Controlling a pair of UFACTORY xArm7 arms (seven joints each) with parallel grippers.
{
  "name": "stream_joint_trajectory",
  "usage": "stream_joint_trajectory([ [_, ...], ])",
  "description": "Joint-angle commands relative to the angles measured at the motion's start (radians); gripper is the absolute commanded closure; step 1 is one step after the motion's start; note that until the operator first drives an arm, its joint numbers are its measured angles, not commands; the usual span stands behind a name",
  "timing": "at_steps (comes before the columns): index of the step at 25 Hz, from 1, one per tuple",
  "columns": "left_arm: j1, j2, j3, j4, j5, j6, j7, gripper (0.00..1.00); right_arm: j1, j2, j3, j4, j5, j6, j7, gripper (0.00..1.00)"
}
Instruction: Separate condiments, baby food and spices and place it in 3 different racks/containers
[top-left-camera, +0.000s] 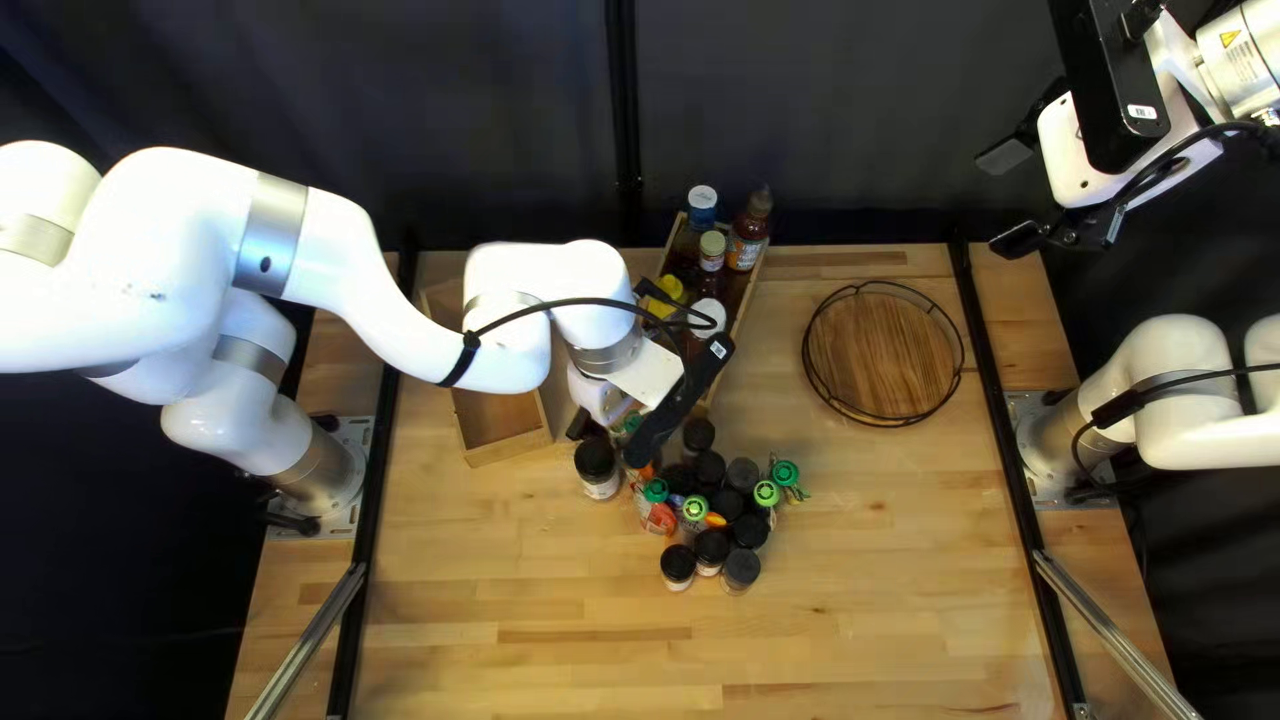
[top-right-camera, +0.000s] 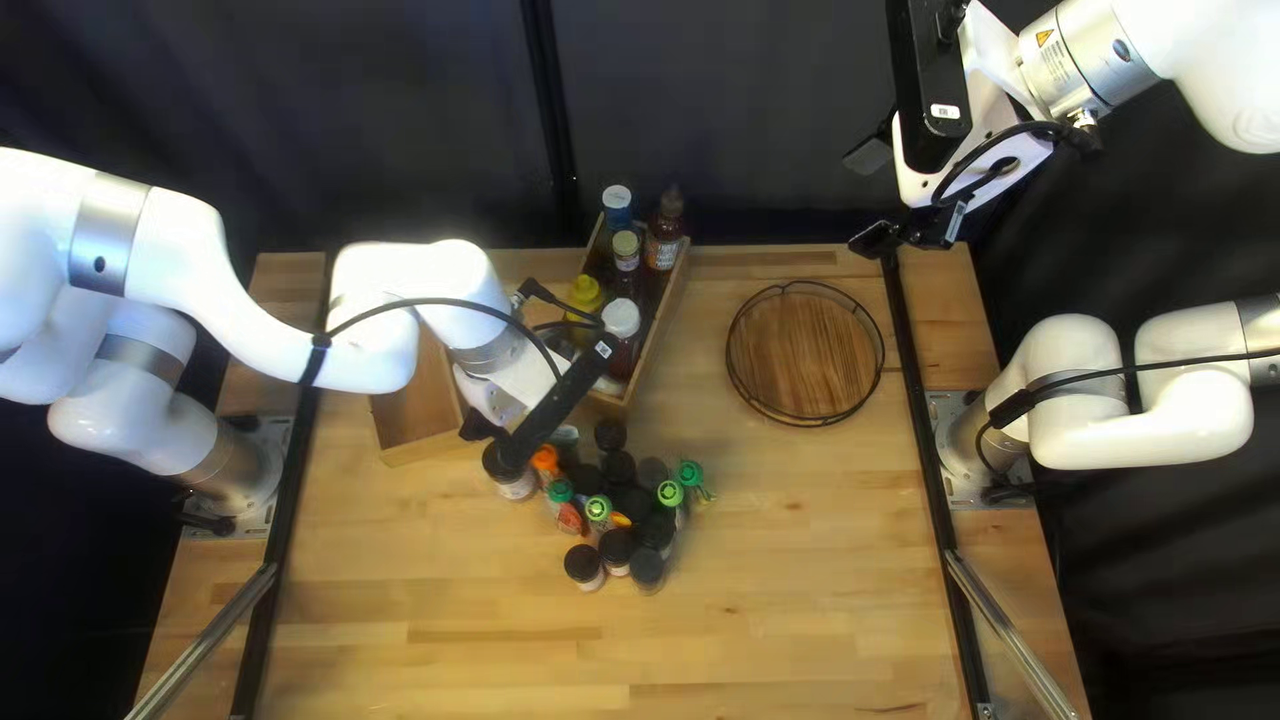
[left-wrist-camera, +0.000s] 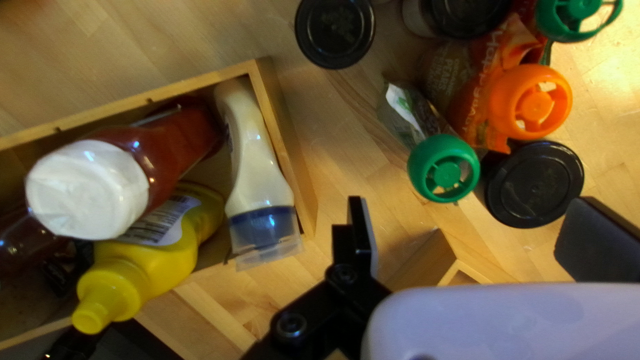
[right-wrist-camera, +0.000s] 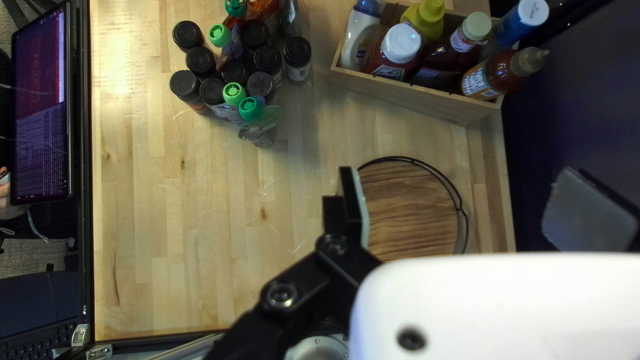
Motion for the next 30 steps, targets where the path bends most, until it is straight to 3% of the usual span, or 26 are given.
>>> stream_joint_trajectory([
  [1,-0.004,0.028,-0.005,0.014,0.014,-0.007,-0.012,0.00,0.000,0.000,0.000,0.000,0.000,0.000,0.000,0.00],
  [5,-0.005,0.030,-0.007,0.018,0.024,0.001,-0.021,0.09,0.000,0.000,0.000,0.000,0.000,0.000,0.000,0.00],
  [6,-0.006,0.030,-0.008,0.019,0.026,0.003,-0.024,0.23,0.000,0.000,0.000,0.000,0.000,0.000,0.000,0.00],
  [7,-0.006,0.030,-0.008,0.020,0.027,0.004,-0.025,0.47,0.000,0.000,0.000,0.000,0.000,0.000,0.000,0.00],
  [8,-0.007,0.032,-0.009,0.021,0.029,0.005,-0.026,0.90,0.000,0.000,0.000,0.000,0.000,0.000,0.000,0.00],
  [9,-0.007,0.032,-0.009,0.021,0.029,0.005,-0.025,0.98,0.000,0.000,0.000,0.000,0.000,0.000,0.000,0.00],
  [18,-0.008,0.038,-0.011,0.028,0.031,0.014,-0.026,1.00,0.000,0.000,0.000,0.000,0.000,0.000,0.000,0.00],
  [22,-0.015,0.001,-0.021,0.059,0.045,0.076,-0.046,1.00,0.000,0.000,0.000,0.000,0.000,0.000,0.000,0.00],
  [30,0.011,-0.138,-0.026,0.175,0.117,0.317,-0.110,1.00,0.000,0.000,0.000,0.000,0.000,0.000,0.000,0.00],
])
